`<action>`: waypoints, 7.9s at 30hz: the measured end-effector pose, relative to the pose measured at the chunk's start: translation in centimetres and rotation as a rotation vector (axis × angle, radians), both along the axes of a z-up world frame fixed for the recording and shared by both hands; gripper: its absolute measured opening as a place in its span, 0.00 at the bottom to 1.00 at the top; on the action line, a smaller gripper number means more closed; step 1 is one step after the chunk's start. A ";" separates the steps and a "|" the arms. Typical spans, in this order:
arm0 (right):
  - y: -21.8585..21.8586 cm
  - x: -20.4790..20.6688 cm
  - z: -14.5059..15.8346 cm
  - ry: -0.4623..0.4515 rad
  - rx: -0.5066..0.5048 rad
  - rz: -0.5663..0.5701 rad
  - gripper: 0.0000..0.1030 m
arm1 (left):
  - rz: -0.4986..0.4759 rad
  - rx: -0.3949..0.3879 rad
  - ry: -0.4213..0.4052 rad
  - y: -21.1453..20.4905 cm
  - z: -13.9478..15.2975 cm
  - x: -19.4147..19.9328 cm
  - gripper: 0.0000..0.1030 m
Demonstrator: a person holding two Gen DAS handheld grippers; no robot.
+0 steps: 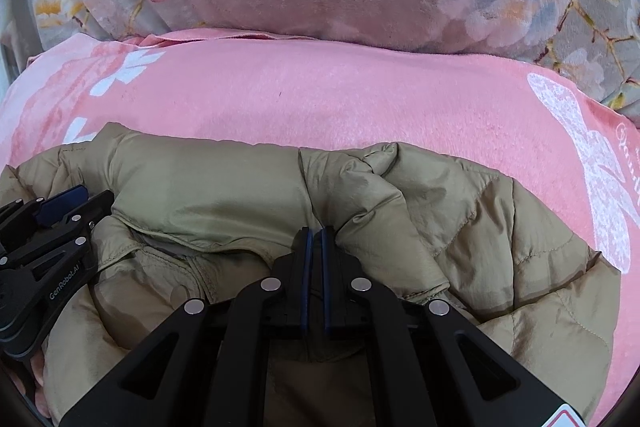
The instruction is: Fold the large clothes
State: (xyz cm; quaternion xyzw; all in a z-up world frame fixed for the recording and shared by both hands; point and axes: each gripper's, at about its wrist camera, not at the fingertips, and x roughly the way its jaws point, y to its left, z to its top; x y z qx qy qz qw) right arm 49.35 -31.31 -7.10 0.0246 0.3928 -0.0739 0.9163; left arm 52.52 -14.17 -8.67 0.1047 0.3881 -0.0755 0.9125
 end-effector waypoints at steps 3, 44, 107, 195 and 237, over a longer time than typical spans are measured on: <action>0.2 0.0 0.0 0.001 -0.013 -0.003 0.01 | 0.001 0.010 -0.003 -0.1 0.0 -0.1 0.32; -7.9 -49.3 -1.6 -0.064 0.409 -0.195 0.75 | 0.172 -0.389 0.204 27.0 0.3 -33.8 0.93; -8.1 -35.1 1.1 -0.230 0.406 -0.273 0.04 | 0.235 -0.103 0.063 20.1 2.8 -24.0 0.05; 8.9 -30.3 -1.8 -0.137 0.113 -0.008 0.06 | 0.112 -0.062 -0.050 5.6 0.5 -28.0 0.57; 9.4 -29.7 -2.7 -0.105 0.067 -0.007 0.06 | 0.134 0.031 -0.077 4.6 -0.6 -28.0 0.59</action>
